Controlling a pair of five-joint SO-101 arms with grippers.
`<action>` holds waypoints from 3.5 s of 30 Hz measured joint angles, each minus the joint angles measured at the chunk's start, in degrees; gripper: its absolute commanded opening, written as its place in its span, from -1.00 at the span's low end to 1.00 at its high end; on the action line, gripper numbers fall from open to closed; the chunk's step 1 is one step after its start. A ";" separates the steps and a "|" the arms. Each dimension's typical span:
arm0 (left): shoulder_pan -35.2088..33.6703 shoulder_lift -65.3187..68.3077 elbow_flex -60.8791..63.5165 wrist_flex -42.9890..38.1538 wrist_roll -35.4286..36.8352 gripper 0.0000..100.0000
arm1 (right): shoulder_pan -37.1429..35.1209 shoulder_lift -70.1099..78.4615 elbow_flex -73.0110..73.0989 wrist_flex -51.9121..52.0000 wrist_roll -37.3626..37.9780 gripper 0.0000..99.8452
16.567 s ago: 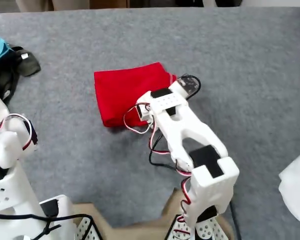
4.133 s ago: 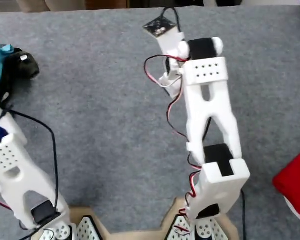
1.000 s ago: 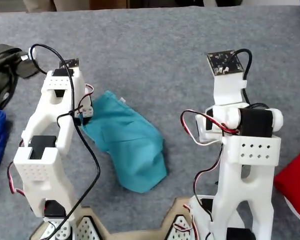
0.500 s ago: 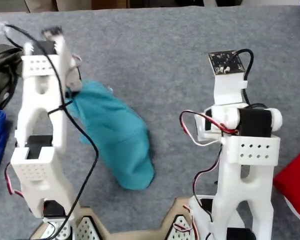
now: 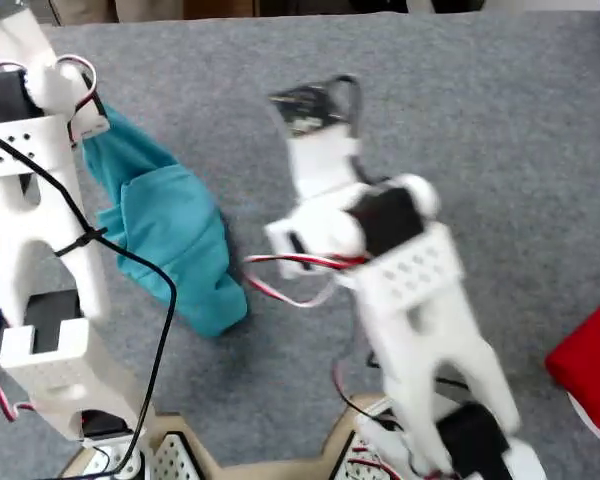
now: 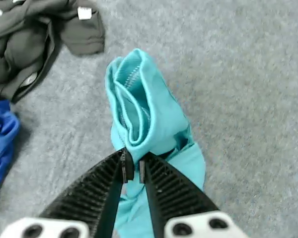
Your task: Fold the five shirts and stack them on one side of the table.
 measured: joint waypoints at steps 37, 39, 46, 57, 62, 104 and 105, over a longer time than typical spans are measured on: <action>-4.84 -0.70 17.32 0.00 -2.81 -0.96 | -14.68 59.96 -30.59 0.00 -19.25 -0.94; -4.84 -0.70 17.32 0.00 -2.90 -0.96 | -14.77 59.96 -30.77 0.00 -19.08 -0.95; -4.84 -0.70 17.32 0.00 -2.90 -0.96 | -13.45 59.96 -30.77 0.00 -19.08 -0.99; -4.84 -0.70 17.32 0.00 -5.10 -0.96 | -7.12 53.63 -31.65 0.00 -17.67 -0.99; -4.84 -0.70 17.32 0.00 -5.10 -0.96 | -5.54 49.49 -36.57 -1.67 -17.23 -0.99; -5.71 -0.70 17.49 0.00 -5.10 -0.96 | -6.15 82.46 -77.63 -0.18 -17.23 -0.99; -5.71 -0.70 17.49 0.00 -5.10 -0.96 | -4.84 82.46 -80.62 0.09 -17.23 -0.99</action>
